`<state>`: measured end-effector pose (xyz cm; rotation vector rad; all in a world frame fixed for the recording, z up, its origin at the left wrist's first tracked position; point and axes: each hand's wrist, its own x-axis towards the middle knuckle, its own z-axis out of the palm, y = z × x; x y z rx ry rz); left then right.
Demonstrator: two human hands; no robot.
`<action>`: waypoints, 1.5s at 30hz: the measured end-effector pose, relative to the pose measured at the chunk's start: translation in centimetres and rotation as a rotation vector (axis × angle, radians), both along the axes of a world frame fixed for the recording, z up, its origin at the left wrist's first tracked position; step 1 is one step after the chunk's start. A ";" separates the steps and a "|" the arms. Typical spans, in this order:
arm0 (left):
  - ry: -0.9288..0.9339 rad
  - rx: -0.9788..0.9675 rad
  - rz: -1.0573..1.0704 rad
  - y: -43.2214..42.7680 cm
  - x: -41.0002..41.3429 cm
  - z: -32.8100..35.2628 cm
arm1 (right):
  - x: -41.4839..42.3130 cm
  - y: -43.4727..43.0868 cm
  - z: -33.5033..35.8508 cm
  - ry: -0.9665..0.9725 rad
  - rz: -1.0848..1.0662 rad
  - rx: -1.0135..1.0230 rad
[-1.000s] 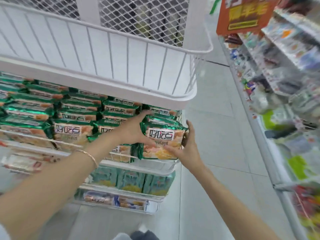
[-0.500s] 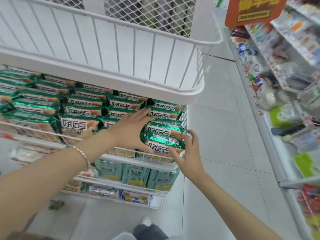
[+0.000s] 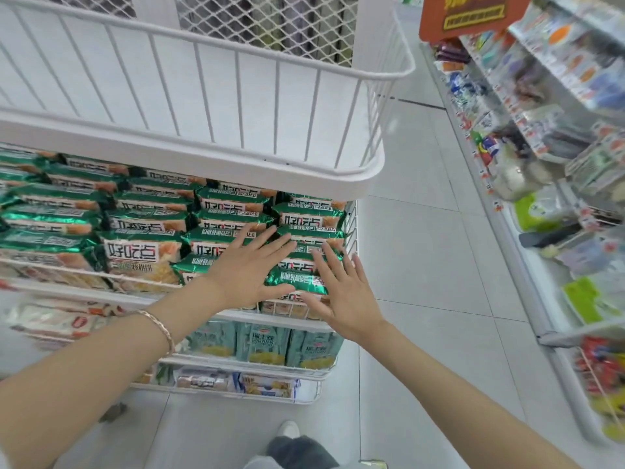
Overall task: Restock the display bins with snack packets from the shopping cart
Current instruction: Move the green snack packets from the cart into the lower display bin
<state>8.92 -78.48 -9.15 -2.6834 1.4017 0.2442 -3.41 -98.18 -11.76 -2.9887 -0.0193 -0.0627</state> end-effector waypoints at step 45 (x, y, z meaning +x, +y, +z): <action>-0.028 -0.420 1.642 58.2 -23.4 -4.4 | 3.0 55.8 -5.2 0.316 0.854 0.029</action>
